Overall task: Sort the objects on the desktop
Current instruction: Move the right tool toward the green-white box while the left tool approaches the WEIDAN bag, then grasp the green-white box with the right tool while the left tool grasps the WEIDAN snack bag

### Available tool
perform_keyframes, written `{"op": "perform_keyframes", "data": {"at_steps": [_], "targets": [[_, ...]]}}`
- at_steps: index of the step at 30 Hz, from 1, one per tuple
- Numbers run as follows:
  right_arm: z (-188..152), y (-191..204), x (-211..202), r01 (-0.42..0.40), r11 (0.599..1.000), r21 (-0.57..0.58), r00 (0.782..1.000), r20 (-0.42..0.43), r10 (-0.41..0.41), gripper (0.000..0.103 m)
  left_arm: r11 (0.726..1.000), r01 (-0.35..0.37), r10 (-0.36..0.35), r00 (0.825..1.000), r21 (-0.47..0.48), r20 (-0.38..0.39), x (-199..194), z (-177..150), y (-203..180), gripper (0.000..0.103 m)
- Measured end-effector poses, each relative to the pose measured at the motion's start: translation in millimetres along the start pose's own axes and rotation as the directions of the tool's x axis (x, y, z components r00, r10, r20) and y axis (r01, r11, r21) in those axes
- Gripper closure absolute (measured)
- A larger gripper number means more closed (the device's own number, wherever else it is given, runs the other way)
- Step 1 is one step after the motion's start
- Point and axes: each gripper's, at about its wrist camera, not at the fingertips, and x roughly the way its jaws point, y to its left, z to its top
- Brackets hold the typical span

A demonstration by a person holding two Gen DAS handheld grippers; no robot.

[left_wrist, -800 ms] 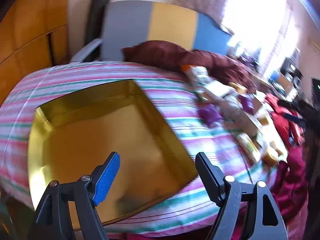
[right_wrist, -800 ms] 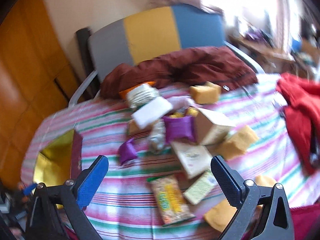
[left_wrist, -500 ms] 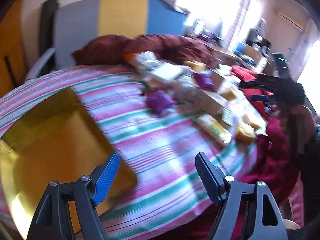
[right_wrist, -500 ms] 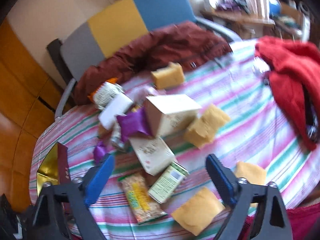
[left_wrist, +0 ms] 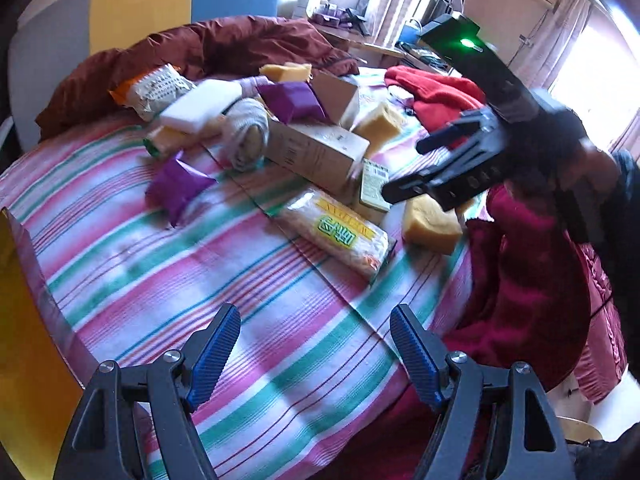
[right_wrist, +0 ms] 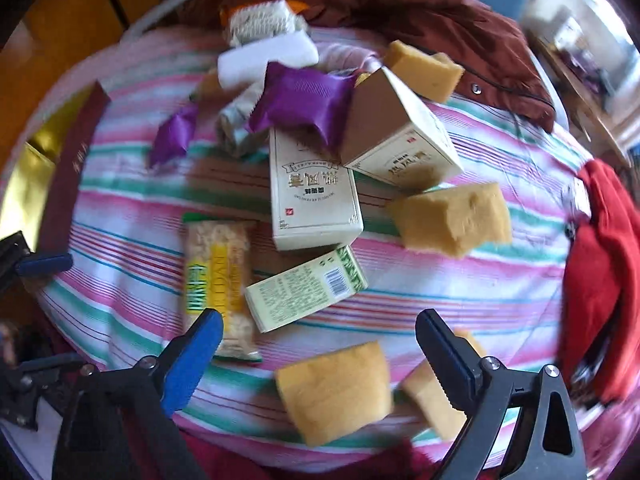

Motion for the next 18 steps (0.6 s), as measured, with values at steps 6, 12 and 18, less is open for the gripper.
{"op": "perform_keyframes", "data": {"at_steps": [6,12,18], "targets": [[16,-2,22,-0.028,0.996,-0.084,0.997,-0.078,0.021,0.005,0.999,0.014,-0.014,1.000,-0.039,-0.017,3,-4,10,0.024],[16,-10,33,-0.027,0.992,-0.126,0.994,-0.112,0.012,0.027,0.999,0.021,-0.023,0.999,-0.041,-0.033,10,1,11,0.024],[11,-26,8,-0.017,0.992,-0.126,0.997,-0.072,0.008,0.027,0.995,0.029,-0.037,0.997,-0.098,-0.074,26,17,10,0.025]]}}
